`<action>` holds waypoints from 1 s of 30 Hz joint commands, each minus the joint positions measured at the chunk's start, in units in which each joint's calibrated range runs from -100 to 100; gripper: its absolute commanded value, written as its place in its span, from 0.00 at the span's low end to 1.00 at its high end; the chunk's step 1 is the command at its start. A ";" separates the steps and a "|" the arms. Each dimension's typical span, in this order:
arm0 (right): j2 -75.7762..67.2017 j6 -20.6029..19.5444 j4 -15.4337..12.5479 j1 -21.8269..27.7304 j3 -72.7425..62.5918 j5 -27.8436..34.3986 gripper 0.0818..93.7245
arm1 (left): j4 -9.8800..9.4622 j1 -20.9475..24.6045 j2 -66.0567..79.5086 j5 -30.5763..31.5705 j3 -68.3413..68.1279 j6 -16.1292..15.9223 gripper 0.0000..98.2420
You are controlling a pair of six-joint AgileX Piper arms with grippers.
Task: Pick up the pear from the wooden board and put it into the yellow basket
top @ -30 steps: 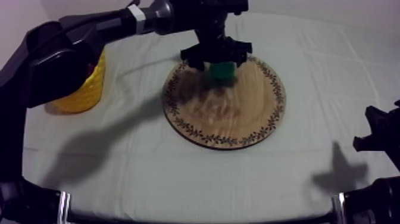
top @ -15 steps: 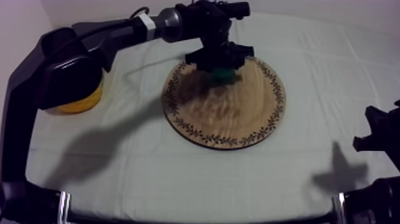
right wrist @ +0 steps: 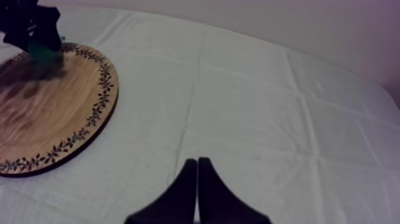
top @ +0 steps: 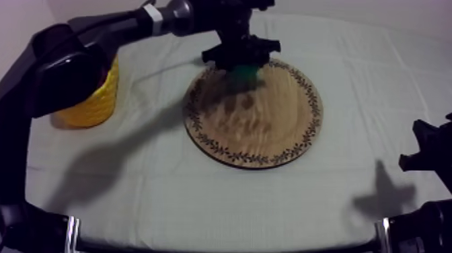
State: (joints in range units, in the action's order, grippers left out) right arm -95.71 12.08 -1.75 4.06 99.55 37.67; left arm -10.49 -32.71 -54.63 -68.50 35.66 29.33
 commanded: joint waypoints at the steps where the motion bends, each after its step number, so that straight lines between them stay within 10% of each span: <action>1: -0.05 0.01 0.02 0.00 0.00 -0.01 0.00 | 0.06 0.27 4.01 0.09 -1.48 -0.28 0.50; 18: -0.05 0.02 0.02 0.00 0.00 -0.01 0.00 | 0.62 4.59 39.22 -5.36 -32.39 -2.54 0.63; 30: -0.05 0.01 0.02 0.00 0.00 -0.01 0.00 | -1.15 15.42 56.83 -5.88 -43.88 -9.14 0.69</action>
State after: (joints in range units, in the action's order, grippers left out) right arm -95.71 12.10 -1.75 4.06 99.55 37.67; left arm -11.35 -19.79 -0.31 -74.23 -7.21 21.58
